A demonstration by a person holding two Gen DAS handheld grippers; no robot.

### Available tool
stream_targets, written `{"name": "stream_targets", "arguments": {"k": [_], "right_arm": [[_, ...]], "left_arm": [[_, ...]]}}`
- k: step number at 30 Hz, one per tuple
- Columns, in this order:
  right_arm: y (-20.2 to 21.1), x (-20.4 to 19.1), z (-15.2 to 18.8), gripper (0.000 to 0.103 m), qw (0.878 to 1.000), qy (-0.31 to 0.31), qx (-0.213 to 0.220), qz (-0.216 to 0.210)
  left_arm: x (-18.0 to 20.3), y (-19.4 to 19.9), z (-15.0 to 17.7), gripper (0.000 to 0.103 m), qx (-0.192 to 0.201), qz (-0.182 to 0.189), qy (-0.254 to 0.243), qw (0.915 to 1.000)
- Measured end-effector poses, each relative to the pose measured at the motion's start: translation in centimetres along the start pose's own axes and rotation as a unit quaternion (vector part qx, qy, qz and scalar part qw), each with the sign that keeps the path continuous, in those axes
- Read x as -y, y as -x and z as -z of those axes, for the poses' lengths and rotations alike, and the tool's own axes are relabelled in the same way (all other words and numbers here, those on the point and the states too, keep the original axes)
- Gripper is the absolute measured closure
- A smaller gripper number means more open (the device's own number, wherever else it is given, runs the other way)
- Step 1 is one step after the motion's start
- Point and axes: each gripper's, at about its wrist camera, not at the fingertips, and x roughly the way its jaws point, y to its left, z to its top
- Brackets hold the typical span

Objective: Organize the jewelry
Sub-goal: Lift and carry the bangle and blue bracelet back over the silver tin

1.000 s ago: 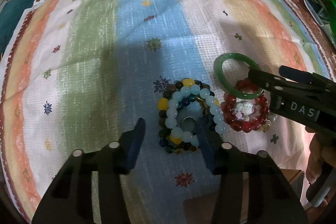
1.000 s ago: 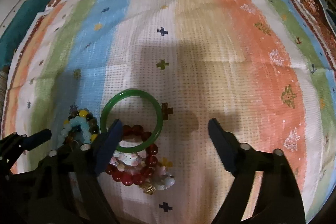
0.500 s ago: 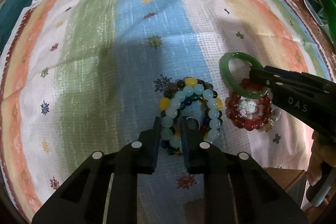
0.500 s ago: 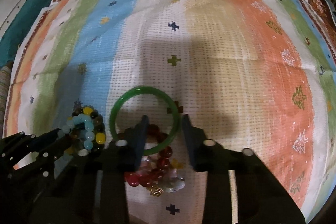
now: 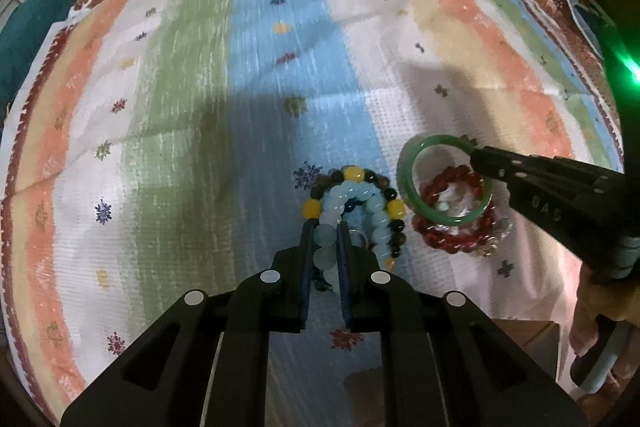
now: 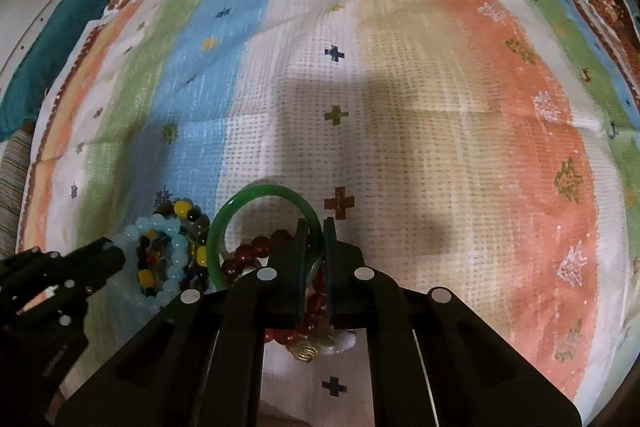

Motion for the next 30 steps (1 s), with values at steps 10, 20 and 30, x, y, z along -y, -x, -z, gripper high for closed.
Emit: {"name": "stream_targets", "arguments": {"k": [10, 20, 30], "right_arm": [[2.7, -0.1, 0.6, 0.095, 0.999, 0.017, 0.027, 0.019], [5.7, -0.5, 1.7, 0.095, 0.998, 0.024, 0.051, 0.02], [10.0, -1.6, 3.7, 0.095, 0.996, 0.036, 0.084, 0.008]], "left_arm": [[1.8, 2.4, 0.2, 0.092, 0.023, 0.003, -0.018, 0.9996], [2.6, 5.2, 0.6, 0.092, 0.048, 0.003, -0.018, 0.9987], [2.1, 8.9, 2.3, 0.092, 0.072, 0.011, -0.006, 0.9973]]}}
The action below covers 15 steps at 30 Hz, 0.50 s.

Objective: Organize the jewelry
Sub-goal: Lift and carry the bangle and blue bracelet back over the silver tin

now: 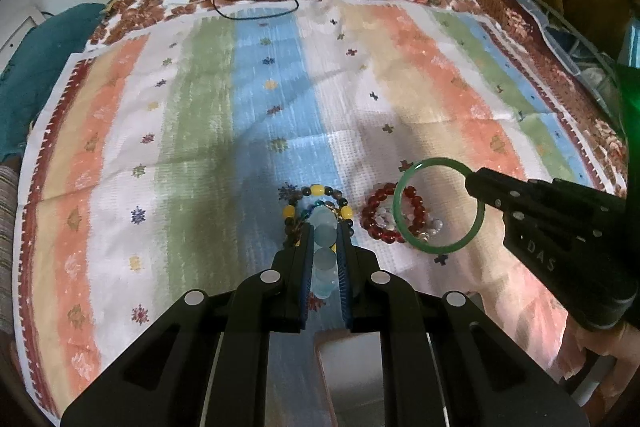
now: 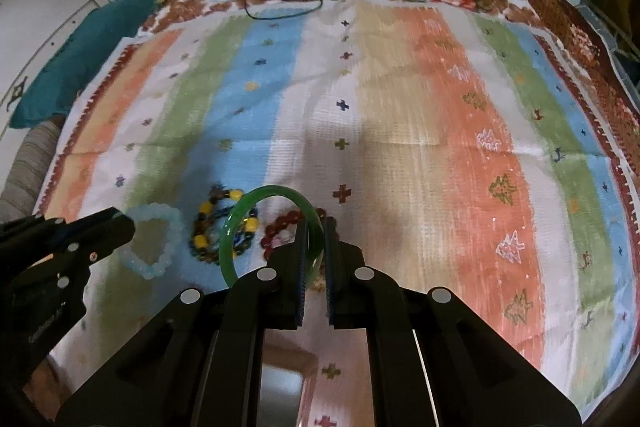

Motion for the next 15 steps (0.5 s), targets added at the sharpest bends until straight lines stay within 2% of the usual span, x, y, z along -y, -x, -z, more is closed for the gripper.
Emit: {"name": "stream_targets", "arguments": {"k": [15], "right_arm": [[3.9, -0.7, 2.6, 0.095, 0.999, 0.018, 0.026, -0.002]], "left_arm": [[0.7, 3.4, 2.3, 0.092, 0.021, 0.018, 0.01, 0.9996]]}}
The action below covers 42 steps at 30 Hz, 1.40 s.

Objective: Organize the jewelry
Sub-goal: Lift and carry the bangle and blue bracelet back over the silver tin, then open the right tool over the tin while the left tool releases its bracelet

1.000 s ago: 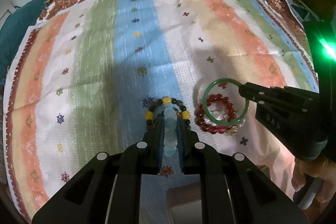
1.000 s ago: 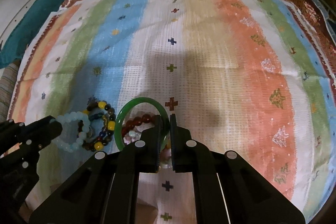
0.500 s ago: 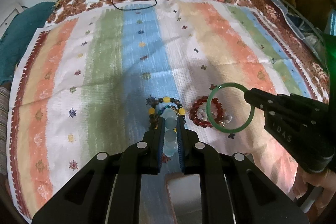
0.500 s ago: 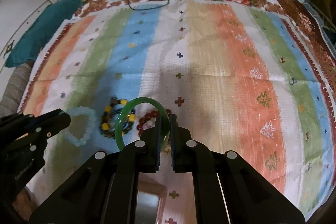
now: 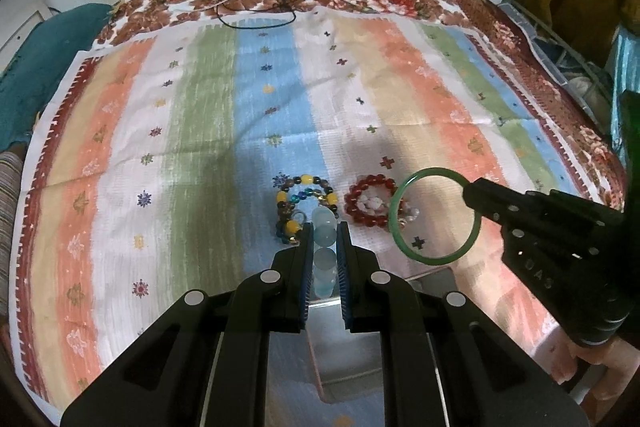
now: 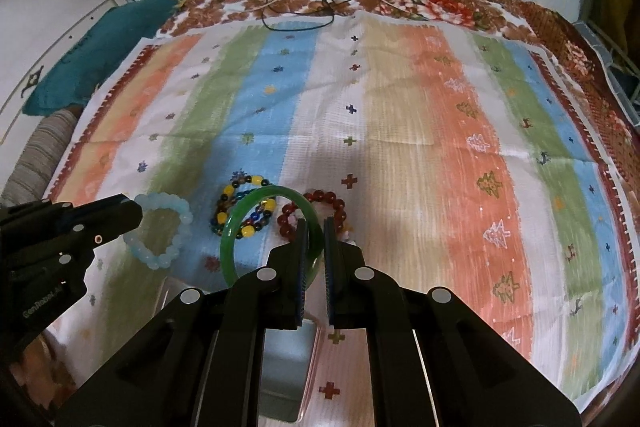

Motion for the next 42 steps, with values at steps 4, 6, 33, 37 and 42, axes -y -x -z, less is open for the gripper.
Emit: {"name": "stream_targets", "arguments": {"k": [4, 6, 33, 37, 42], "right_arm": [[0.8, -0.2, 0.7, 0.095, 1.0, 0.001, 0.003, -0.003], [1.4, -0.4, 1.1, 0.095, 1.0, 0.003, 0.006, -0.006], [4.2, -1.3, 5.6, 0.094, 1.0, 0.012, 0.004, -0.025], [3.9, -1.5, 6.1, 0.092, 0.999, 0.016, -0.01, -0.035], [3.5, -1.3, 6.0, 0.051, 1.0, 0.011, -0.017, -0.013]], "left_arm": [[0.4, 0.8, 0.7, 0.092, 0.004, 0.009, 0.004, 0.9999], [0.6, 1.1, 1.1, 0.092, 0.005, 0.009, 0.003, 0.9999], [1.5, 3.1, 5.6, 0.092, 0.005, 0.009, 0.011, 0.9999], [1.4, 3.0, 5.9, 0.092, -0.002, 0.008, 0.012, 0.9999], [0.6, 3.0, 5.5, 0.075, 0.001, -0.018, 0.018, 0.9997]]}}
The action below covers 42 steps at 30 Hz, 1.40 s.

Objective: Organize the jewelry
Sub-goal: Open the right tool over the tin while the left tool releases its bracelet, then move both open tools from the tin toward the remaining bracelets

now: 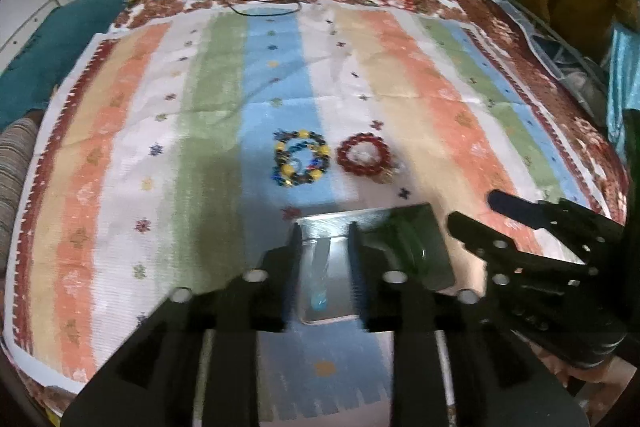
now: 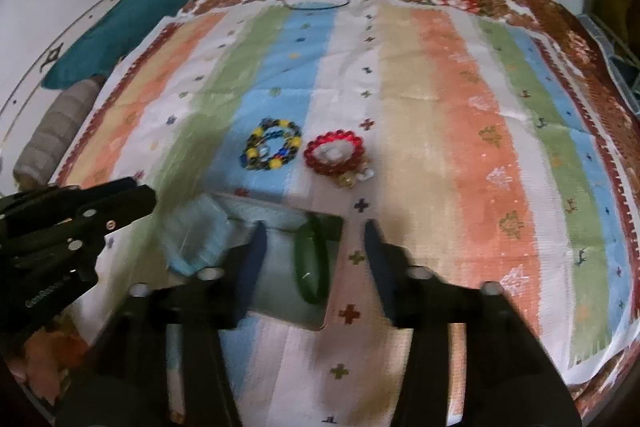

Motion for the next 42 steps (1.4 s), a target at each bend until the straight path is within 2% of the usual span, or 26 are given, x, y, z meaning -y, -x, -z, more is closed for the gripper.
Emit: {"name": "stream_targets", "arguments": {"k": [3, 10, 21, 28, 39, 42], "right_arm": [[-0.3, 0.8, -0.3, 0.05, 1.0, -0.014, -0.005, 0.004], [-1.0, 2.2, -1.1, 0.039, 0.999, -0.043, -0.01, 0.002], [-2.4, 3.0, -2.8, 0.022, 0.999, -0.046, -0.011, 0.012], [-3.7, 3.6, -3.7, 0.019, 0.999, -0.048, -0.01, 0.019], [-6.2, 3.5, -4.8, 0.019, 0.998, -0.032, -0.02, 0.042], [-6.9, 3.6, -5.1, 0.015, 0.998, -0.03, -0.024, 0.045]], "left_arm": [[-1.0, 0.1, -0.4, 0.074, 0.003, -0.007, 0.016, 0.9998], [-2.5, 0.0, -1.0, 0.052, 0.005, -0.009, 0.041, 0.9991], [-4.3, -2.0, -2.7, 0.039, -0.006, -0.022, 0.067, 0.9975], [-3.6, -3.4, -3.8, 0.032, -0.01, -0.048, 0.032, 0.9983], [-3.7, -6.4, -5.7, 0.029, -0.022, -0.053, 0.03, 0.9979], [-3.9, -7.4, -6.0, 0.028, -0.026, -0.054, 0.031, 0.9977]]}}
